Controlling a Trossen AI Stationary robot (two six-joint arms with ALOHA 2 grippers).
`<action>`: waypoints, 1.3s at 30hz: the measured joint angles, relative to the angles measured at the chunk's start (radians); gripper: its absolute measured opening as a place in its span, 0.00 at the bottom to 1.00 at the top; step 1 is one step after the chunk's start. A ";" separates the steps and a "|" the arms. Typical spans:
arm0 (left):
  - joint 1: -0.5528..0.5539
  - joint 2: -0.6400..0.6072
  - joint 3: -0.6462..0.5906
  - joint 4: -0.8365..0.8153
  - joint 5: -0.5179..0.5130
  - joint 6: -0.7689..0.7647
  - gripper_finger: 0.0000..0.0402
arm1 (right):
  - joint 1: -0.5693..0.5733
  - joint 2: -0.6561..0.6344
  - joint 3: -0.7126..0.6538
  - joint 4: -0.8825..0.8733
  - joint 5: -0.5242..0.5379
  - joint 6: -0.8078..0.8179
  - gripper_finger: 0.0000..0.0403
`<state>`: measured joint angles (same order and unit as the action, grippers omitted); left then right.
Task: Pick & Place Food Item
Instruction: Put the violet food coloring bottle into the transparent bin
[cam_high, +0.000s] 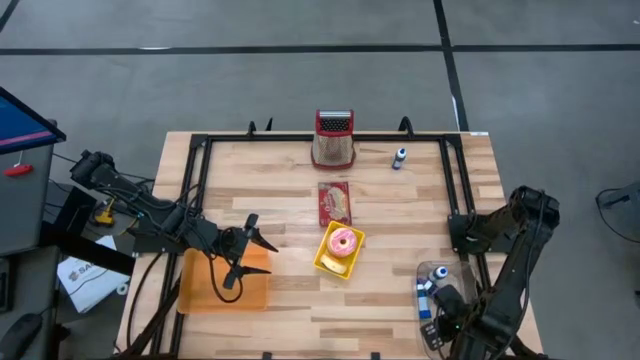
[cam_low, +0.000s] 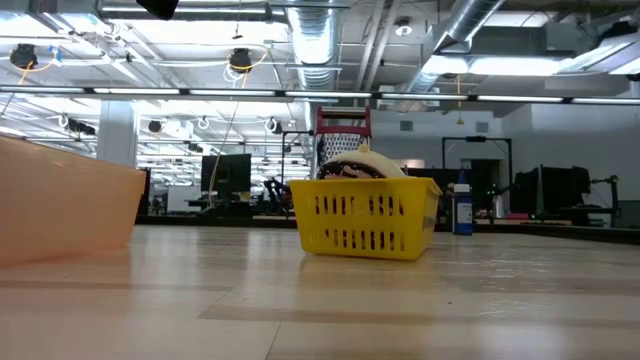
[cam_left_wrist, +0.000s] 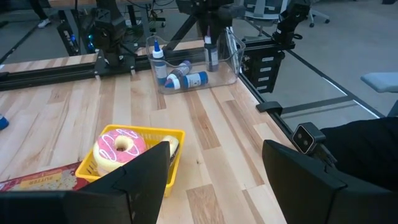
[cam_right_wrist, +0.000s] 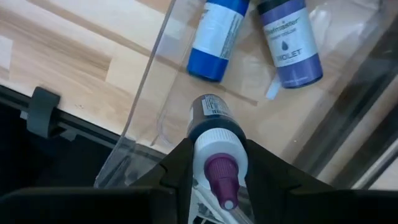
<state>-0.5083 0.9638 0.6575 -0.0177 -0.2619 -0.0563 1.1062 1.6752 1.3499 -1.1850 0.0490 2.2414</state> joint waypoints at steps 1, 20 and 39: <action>0.000 0.000 0.000 0.000 0.000 0.000 0.62 | 0.001 0.000 -0.001 0.008 0.000 0.000 0.26; 0.000 0.000 0.000 0.000 0.000 -0.001 0.62 | 0.017 0.102 0.002 0.136 0.001 -0.001 0.26; 0.000 0.000 0.000 0.000 -0.007 -0.001 0.62 | 0.028 0.111 0.064 0.016 0.051 -0.027 0.60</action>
<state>-0.5083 0.9638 0.6575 -0.0181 -0.2685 -0.0570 1.1339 1.7866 1.4136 -1.1689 0.1001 2.2147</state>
